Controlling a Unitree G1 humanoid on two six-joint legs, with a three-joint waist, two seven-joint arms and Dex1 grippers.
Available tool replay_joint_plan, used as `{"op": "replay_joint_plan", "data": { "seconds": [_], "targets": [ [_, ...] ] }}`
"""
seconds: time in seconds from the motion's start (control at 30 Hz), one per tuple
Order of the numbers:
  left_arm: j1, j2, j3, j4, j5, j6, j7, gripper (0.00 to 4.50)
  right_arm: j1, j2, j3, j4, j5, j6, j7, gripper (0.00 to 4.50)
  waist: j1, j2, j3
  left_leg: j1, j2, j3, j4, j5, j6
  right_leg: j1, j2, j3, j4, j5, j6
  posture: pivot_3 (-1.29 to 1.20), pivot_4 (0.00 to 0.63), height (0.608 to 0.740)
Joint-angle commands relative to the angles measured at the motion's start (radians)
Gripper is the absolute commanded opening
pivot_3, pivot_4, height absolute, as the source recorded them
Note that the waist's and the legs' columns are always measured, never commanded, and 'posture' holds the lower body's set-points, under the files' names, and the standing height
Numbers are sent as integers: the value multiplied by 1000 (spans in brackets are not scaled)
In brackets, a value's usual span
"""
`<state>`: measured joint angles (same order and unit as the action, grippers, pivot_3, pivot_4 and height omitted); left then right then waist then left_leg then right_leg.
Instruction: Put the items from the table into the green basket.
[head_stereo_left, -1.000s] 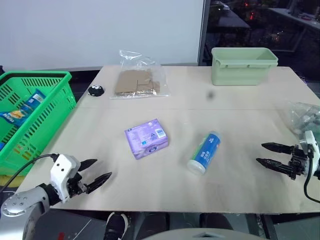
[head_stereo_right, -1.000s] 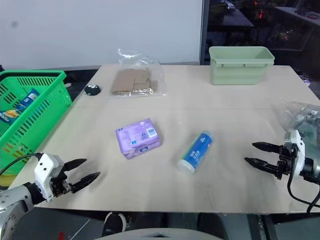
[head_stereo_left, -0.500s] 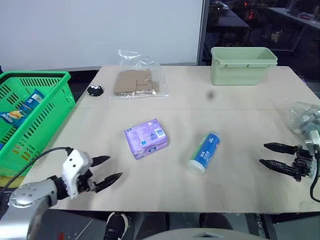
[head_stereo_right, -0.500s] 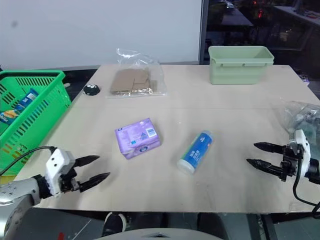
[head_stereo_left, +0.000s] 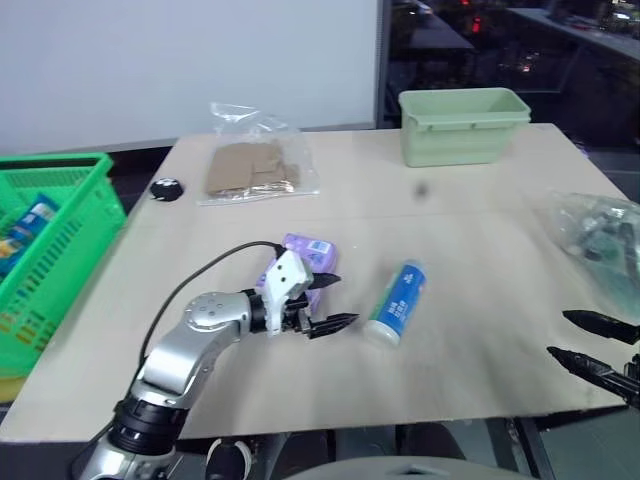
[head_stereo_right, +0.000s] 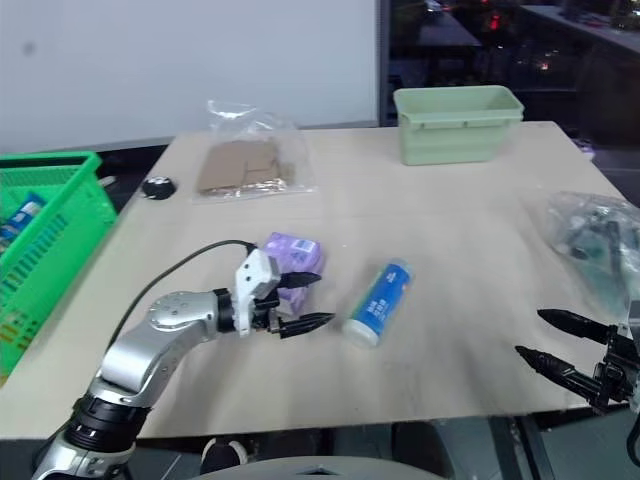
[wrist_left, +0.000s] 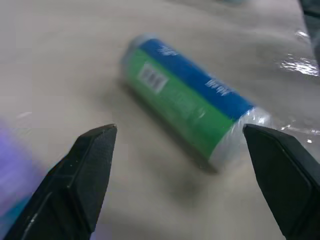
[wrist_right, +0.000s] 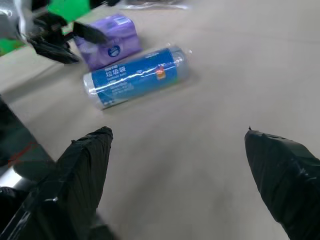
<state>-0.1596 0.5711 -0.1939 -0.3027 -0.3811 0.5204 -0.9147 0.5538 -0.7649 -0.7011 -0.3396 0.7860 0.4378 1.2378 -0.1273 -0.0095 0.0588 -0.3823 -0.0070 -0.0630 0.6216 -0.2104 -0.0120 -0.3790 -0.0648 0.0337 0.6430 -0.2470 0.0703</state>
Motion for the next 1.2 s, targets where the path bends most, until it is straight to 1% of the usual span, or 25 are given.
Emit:
{"op": "replay_joint_plan", "data": {
  "seconds": [0.03,0.1,0.17,0.23,0.27,0.47,0.57,0.6,0.67,0.73,0.83,0.9,1.07,1.13,1.2],
  "targets": [
    [-74,-40,-53,-4,25,62,45,4198,71,40,-107,-115,54,9,-33,4500,-32,-4,4,0,0,0,0,0,0,0,0,0,0,0,0,-402,51,740],
    [-104,-59,-72,-6,38,101,71,4198,106,62,-130,-155,67,10,-48,4500,-59,-6,5,0,0,0,0,0,0,0,0,0,0,0,0,-423,54,740],
    [-131,-84,-67,-14,22,163,104,4198,134,78,-144,-184,73,9,-58,4500,-101,-7,7,-1,0,0,0,0,-1,0,0,1,-1,0,0,-438,54,740],
    [-157,-99,-58,-48,-11,259,132,4198,158,97,-157,-204,79,5,-71,4500,-133,-9,8,0,0,0,0,-1,0,0,0,1,-1,0,0,-453,55,740],
    [-168,-106,-58,-65,-21,334,160,4198,168,106,-160,-209,77,-2,-74,4500,-153,-10,9,-1,1,0,0,-1,0,0,0,1,-1,0,0,-469,56,740],
    [-234,-126,-135,-108,51,624,352,4198,198,144,-161,-227,63,-37,-91,4500,-245,-14,11,0,2,-1,-2,-1,0,1,-1,1,-2,0,0,-494,59,740],
    [-247,-132,-198,-95,100,673,423,4198,203,152,-163,-252,69,-39,-116,4500,-277,-14,11,1,1,-2,-2,-1,0,3,-3,1,-2,0,0,-510,55,740],
    [-246,-116,-239,-95,126,668,437,4198,205,153,-166,-256,70,-40,-122,4500,-282,-14,10,2,1,-2,-2,-1,-1,3,-4,0,-3,0,0,-517,52,740],
    [-238,-116,-272,-99,143,679,464,4198,207,152,-175,-262,73,-42,-131,4500,-305,-14,8,3,1,-3,-2,-1,-1,5,-5,-1,-3,0,0,-526,48,740],
    [-228,-138,-265,-96,153,709,506,4198,210,147,-187,-269,85,-38,-141,4500,-327,-12,6,3,2,-6,-2,-1,-1,7,-6,-4,-7,0,0,-535,46,740],
    [-203,-146,-263,-100,173,738,554,4198,224,141,-200,-280,100,-28,-144,4500,-355,-11,4,3,3,-15,-2,-2,-2,13,-8,-10,-18,0,0,-538,45,740],
    [-189,-152,-255,-104,179,753,576,4198,232,137,-203,-282,102,-27,-144,4500,-370,-12,2,3,2,-16,-2,-2,-2,18,-15,-13,-19,0,0,-536,45,740],
    [-139,-178,-212,-125,193,781,640,4198,203,111,-189,-273,107,-20,-158,4500,-408,-12,0,1,3,-18,-2,-5,-1,19,-31,-39,-27,0,0,-511,45,740],
    [-128,-192,-194,-128,200,773,660,4198,187,100,-179,-268,108,-17,-162,4500,-409,-11,0,1,3,-18,-2,-5,-1,20,-39,-50,-29,0,0,-498,45,740],
    [-123,-215,-168,-124,206,762,680,4198,171,94,-167,-263,105,-14,-164,4500,-406,-11,0,1,5,-20,-2,-6,-1,21,-44,-67,-35,0,0,-486,47,740]
  ]
}}
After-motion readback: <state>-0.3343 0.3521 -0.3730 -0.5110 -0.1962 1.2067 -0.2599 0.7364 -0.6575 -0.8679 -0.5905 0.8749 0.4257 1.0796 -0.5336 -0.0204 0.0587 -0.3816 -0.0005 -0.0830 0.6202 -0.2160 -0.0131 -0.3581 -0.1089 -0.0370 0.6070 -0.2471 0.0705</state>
